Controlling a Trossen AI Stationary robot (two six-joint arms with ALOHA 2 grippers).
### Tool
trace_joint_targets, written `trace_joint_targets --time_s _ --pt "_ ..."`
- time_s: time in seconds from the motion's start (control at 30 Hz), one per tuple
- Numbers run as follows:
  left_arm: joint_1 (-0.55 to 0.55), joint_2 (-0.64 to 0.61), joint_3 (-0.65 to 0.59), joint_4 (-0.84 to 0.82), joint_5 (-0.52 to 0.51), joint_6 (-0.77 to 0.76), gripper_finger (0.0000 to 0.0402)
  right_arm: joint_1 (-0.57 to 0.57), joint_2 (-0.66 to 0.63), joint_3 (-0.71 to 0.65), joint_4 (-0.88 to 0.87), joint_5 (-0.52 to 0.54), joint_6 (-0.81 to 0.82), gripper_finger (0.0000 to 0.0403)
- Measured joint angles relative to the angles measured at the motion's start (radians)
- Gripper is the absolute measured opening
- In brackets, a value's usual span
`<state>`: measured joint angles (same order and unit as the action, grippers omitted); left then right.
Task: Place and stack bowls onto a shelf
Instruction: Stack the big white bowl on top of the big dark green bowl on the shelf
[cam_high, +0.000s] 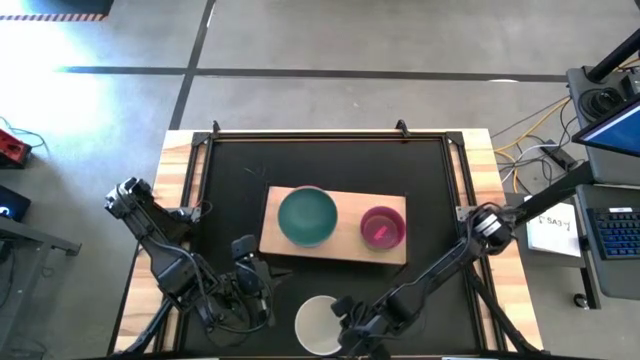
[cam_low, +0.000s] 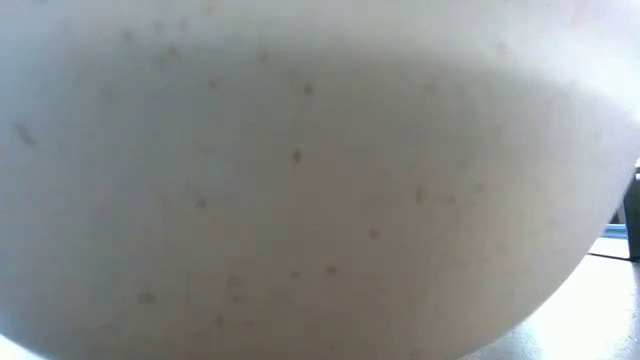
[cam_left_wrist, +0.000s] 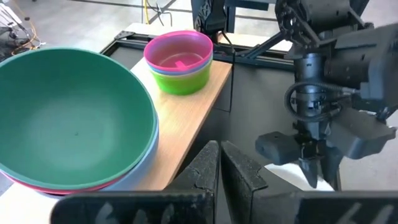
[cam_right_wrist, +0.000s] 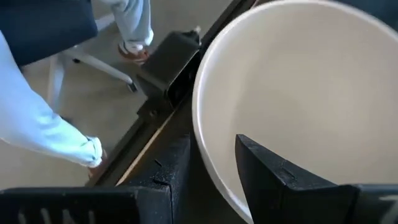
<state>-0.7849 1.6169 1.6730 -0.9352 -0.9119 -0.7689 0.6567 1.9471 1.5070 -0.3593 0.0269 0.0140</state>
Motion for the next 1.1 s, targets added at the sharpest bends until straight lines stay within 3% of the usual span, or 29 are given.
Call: trace_joint_targets --time_s 0.43,0.73,0.93,1.1 --pt "-0.002 0.0 0.0 -0.001 0.002 0.0 0.0 0.0 0.036 0.001 0.001 0.003 -0.025 0.0115" --pt "-0.006 0.0 0.0 -0.001 0.002 0.001 0.0 -0.001 0.036 0.004 0.003 0.003 -0.026 0.0016" --pt "-0.012 0.0 0.0 -0.004 0.005 0.008 0.0 -0.001 0.023 0.01 -0.008 0.001 0.01 0.0009" --pt "-0.032 -0.007 0.0 -0.013 0.005 0.008 0.0 0.0 -0.021 0.099 -0.107 0.001 0.045 0.0009"
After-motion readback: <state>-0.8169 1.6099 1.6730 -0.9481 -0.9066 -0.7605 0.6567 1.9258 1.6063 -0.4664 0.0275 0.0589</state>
